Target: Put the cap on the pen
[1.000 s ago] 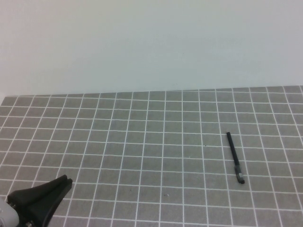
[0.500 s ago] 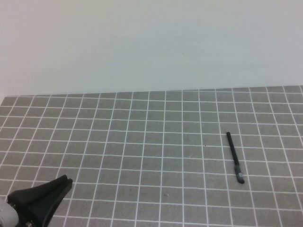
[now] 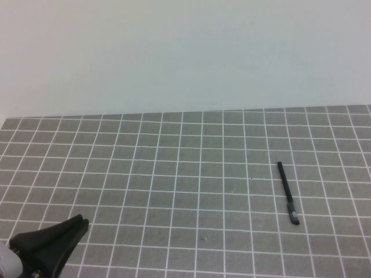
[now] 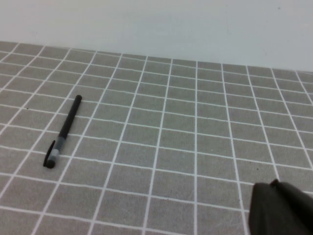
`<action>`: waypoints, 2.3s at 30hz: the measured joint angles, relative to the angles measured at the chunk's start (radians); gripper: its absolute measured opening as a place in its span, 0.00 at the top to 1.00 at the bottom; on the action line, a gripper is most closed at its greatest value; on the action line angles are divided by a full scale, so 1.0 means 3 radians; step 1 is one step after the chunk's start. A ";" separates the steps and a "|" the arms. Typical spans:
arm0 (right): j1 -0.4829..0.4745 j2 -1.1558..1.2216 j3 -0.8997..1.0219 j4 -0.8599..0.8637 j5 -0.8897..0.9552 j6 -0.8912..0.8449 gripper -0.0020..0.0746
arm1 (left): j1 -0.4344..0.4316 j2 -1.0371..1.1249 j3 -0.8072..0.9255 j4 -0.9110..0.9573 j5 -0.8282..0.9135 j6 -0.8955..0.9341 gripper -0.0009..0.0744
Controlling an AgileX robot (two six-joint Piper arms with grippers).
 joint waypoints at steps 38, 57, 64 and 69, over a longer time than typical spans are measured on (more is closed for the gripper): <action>0.0000 0.0000 0.0000 0.0000 0.0000 -0.0003 0.98 | 0.0006 0.0000 0.0005 -0.0571 -0.0628 -0.0002 0.99; 0.0000 0.0000 0.0000 0.0000 0.0000 -0.0003 0.98 | 0.1468 -0.0491 0.0005 0.4775 -0.0043 -0.5004 0.99; 0.0000 0.0000 0.0000 0.0000 0.0000 -0.0003 0.98 | 0.1831 -0.0651 0.0116 0.4845 0.0021 -0.5133 0.99; 0.0000 0.0000 0.0000 0.0000 0.0000 -0.0003 0.98 | 0.1911 -0.0820 0.0384 0.4845 -0.0070 -0.5254 0.99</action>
